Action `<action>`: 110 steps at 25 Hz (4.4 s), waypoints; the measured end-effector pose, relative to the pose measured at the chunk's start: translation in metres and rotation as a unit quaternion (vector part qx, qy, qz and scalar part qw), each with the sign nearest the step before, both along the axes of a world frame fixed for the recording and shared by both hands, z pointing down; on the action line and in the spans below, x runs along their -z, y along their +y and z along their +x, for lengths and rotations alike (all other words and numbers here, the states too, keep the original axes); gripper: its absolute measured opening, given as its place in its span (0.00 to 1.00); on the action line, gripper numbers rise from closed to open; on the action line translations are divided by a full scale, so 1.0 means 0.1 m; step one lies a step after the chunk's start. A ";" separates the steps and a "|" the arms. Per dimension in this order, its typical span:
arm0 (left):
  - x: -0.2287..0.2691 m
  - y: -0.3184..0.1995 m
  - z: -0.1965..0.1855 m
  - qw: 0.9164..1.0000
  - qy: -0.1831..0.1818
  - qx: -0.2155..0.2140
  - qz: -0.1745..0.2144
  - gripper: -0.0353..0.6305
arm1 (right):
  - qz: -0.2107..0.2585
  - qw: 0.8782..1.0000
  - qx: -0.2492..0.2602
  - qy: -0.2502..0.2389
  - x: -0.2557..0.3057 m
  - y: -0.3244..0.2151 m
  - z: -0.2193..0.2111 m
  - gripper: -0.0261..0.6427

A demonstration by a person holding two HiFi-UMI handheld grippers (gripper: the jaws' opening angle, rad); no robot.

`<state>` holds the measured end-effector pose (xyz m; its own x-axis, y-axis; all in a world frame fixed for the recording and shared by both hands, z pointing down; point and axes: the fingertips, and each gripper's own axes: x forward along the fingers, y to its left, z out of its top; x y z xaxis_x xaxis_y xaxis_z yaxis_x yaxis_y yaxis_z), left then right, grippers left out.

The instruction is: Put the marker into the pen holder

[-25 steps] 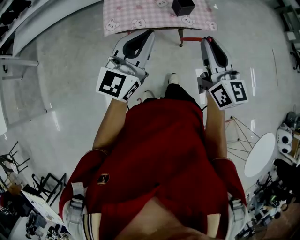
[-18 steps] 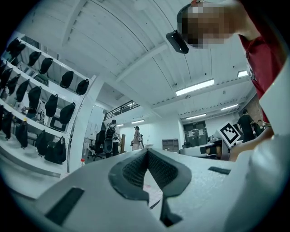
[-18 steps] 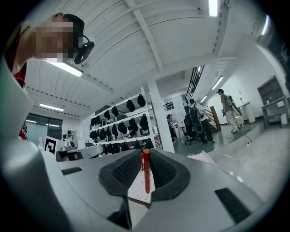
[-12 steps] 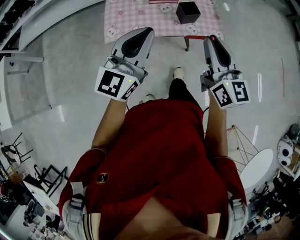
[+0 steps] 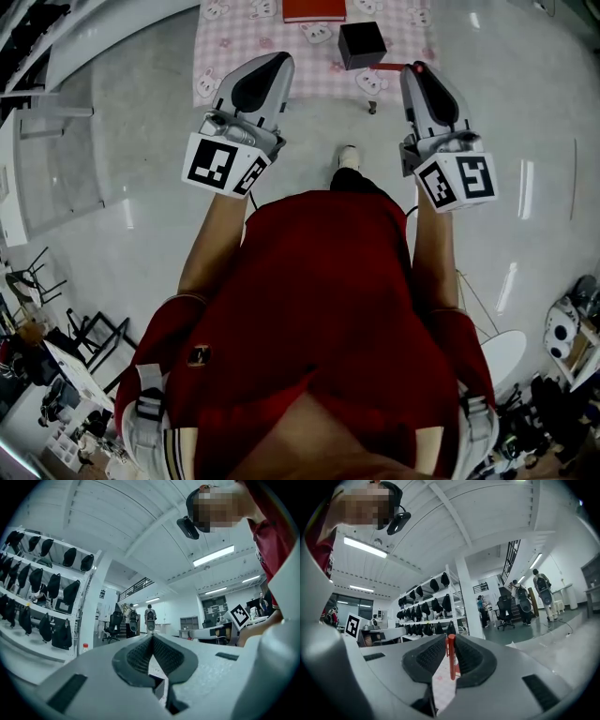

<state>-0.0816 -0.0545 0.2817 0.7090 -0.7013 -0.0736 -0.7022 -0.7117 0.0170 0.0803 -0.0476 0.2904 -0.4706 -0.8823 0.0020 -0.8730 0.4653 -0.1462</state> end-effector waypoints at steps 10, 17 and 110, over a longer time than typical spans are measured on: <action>-0.11 -0.44 0.47 0.999 -0.013 0.047 -0.004 0.06 | -0.007 0.999 0.049 0.008 -0.20 -0.56 0.37 0.13; -0.16 -0.68 0.63 0.997 -0.017 0.069 -0.010 0.06 | -0.006 0.996 0.086 0.022 -0.26 -0.85 0.38 0.13; -0.82 -1.51 0.66 0.997 -0.041 -0.001 -0.071 0.06 | -0.167 0.977 0.050 0.126 -2.19 -1.68 0.07 0.13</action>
